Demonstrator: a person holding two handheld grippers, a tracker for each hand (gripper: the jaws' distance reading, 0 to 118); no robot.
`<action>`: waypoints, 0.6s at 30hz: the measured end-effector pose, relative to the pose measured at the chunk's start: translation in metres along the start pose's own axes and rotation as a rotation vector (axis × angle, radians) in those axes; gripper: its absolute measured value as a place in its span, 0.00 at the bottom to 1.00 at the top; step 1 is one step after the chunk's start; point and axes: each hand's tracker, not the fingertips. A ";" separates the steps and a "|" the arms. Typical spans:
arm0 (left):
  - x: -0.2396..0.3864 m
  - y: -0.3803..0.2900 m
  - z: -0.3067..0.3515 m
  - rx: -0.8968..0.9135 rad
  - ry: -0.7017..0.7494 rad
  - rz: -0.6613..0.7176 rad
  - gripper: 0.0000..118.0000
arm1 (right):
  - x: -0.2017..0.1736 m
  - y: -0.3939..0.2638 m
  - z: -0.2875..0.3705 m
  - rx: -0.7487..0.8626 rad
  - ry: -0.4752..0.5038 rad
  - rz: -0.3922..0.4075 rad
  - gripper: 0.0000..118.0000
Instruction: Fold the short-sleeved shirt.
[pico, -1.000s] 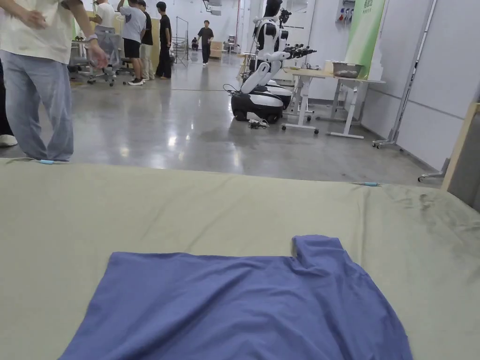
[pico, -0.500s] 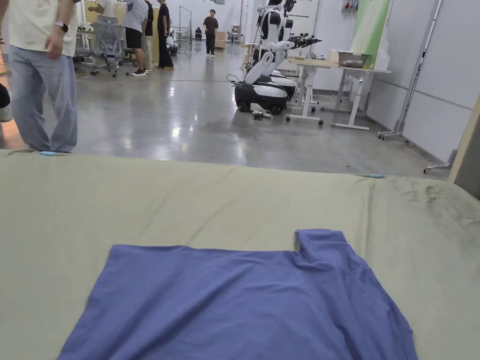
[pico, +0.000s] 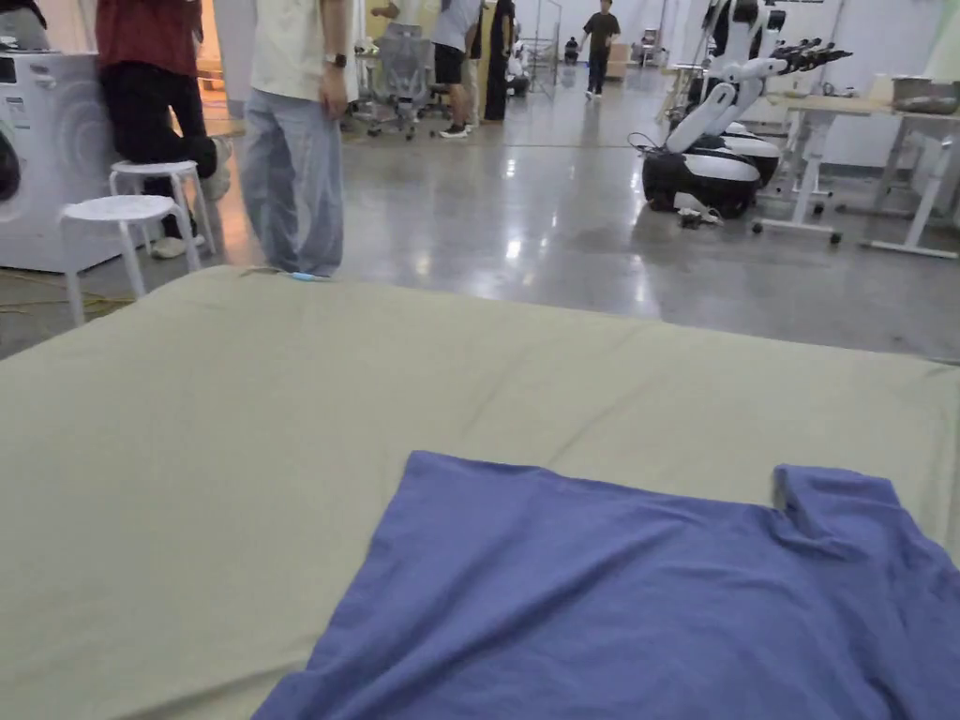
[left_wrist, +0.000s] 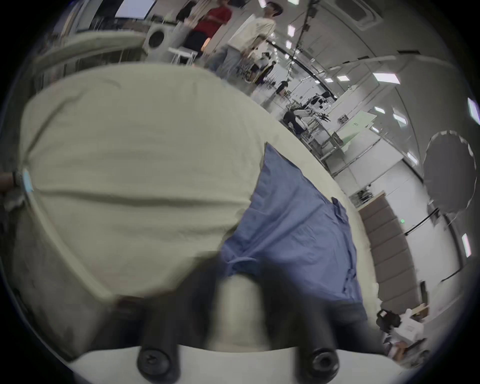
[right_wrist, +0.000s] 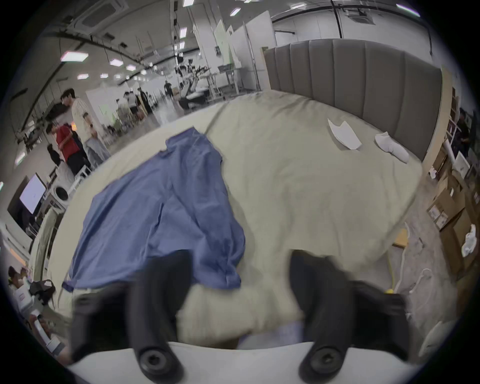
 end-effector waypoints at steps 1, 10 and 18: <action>0.000 -0.003 0.001 0.015 0.036 0.015 0.00 | -0.001 -0.002 0.000 -0.026 0.029 0.008 0.13; 0.000 -0.011 -0.039 -0.046 0.002 -0.013 0.61 | -0.001 -0.016 -0.021 -0.036 0.167 -0.080 0.02; 0.001 -0.009 -0.084 -0.152 0.085 -0.117 0.42 | 0.008 -0.018 -0.022 -0.042 0.178 -0.081 0.02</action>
